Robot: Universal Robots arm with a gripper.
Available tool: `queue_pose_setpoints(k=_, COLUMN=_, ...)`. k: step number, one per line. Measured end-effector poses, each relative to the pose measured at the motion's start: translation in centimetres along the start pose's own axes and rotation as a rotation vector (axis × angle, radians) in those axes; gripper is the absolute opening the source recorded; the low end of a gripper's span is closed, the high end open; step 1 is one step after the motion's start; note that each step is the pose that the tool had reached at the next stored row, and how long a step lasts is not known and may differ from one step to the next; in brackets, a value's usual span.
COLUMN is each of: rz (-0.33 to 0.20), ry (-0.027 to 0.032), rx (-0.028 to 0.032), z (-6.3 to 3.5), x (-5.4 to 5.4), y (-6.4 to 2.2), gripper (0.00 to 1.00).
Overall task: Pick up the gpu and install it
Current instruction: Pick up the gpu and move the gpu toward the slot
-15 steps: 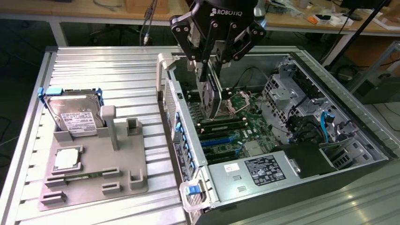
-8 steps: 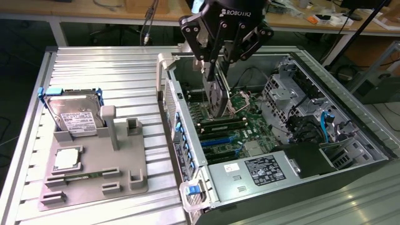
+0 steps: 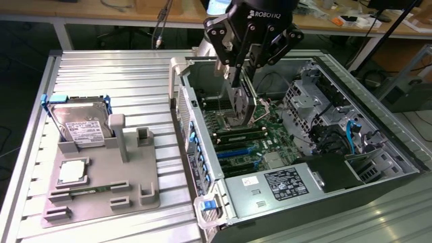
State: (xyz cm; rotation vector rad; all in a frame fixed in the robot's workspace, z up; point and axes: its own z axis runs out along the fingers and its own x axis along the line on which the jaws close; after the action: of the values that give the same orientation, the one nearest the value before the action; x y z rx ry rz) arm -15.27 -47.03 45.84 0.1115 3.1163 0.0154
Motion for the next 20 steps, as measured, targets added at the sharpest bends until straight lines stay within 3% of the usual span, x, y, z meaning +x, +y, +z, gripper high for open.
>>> queue_pose_setpoints(k=20, rz=0.000, ry=0.0000, rx=0.0000, z=0.06, x=-2.8, y=0.20, gripper=0.27)
